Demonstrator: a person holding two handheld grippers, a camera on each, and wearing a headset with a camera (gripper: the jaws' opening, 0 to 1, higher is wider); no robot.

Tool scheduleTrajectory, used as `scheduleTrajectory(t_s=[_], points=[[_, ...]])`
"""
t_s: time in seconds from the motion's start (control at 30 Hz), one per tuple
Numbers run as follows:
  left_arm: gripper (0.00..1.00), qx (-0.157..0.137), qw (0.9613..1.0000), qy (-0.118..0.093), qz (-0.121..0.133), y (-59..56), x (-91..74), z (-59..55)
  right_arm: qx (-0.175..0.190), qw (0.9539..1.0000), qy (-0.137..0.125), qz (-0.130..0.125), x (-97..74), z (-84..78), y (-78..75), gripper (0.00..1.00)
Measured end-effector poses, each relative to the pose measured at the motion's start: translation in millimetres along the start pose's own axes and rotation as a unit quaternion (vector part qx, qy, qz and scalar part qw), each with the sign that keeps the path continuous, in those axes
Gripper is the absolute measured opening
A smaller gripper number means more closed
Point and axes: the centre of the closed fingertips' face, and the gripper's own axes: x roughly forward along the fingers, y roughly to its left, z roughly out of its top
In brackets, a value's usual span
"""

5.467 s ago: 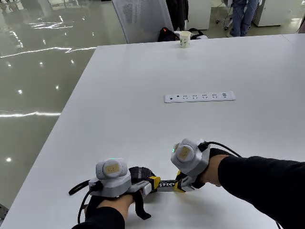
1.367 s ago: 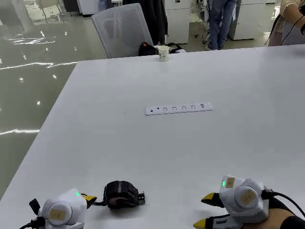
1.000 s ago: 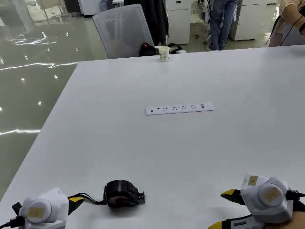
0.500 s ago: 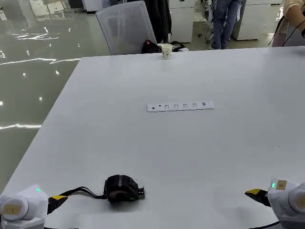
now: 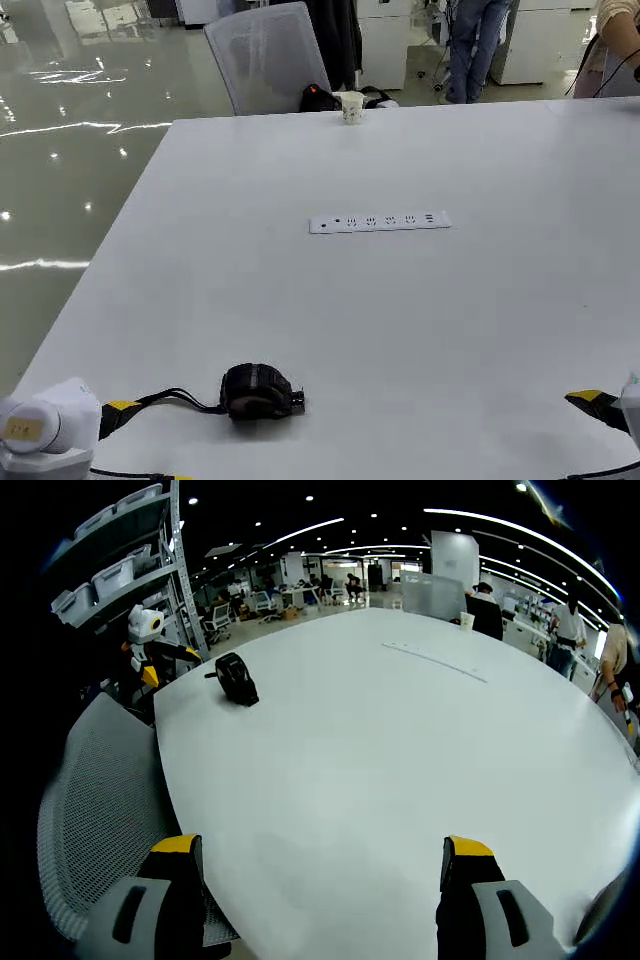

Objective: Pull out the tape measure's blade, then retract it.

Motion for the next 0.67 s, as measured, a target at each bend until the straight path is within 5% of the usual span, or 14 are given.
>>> scheduleTrajectory(t_s=[0.27, 0.67], points=[[0.99, 0.001, 0.9998, 0.005, -0.017, -3.3, 1.1, 0.4, -0.006, 0.9999, 0.003, -0.01, -7.9, 1.0, -0.9, 0.99], [0.99, 0.003, 1.0, 0.001, -0.007, -4.2, -3.9, 5.1, -0.025, 0.9997, 0.007, 0.003, -7.5, 5.0, 9.8, 0.99]])
